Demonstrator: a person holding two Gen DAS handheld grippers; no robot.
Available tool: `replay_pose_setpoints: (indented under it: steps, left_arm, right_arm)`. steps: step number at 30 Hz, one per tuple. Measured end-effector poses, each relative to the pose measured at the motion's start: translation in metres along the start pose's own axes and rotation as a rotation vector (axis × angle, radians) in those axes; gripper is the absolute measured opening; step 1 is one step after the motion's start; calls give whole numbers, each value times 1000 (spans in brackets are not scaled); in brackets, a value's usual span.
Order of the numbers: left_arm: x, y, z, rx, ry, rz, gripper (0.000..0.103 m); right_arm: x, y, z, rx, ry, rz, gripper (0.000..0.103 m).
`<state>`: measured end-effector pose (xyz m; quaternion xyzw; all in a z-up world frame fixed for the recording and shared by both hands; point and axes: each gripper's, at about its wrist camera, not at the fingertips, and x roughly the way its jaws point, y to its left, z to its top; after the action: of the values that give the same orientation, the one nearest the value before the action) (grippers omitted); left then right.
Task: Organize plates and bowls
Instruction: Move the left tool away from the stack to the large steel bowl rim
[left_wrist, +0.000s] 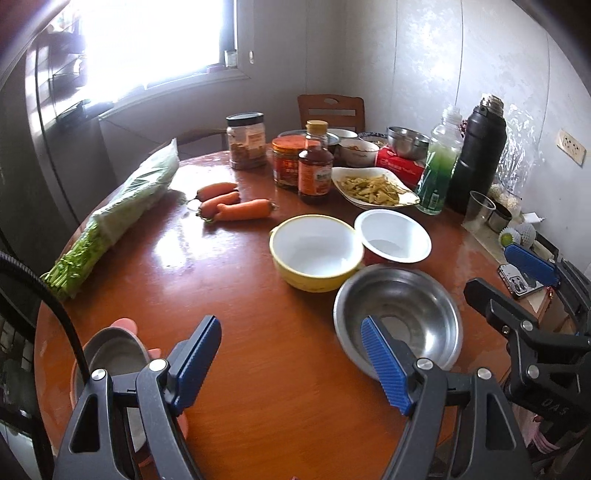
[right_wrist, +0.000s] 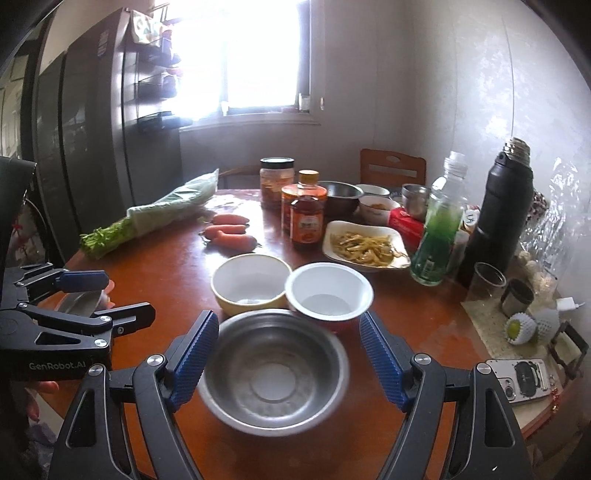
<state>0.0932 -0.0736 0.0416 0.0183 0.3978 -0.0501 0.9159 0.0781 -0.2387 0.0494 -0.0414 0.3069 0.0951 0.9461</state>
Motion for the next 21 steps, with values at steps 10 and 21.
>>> replay_pose_setpoints:
  steps: [10,21]
  left_arm:
    - [23,-15,5,9,45,-17,78]
    - [59,-23,-2,4,127,-55,78]
  right_arm:
    - [16,-24,-8,22,45,-4,80]
    - [45,-38,-27,61,147,12,80]
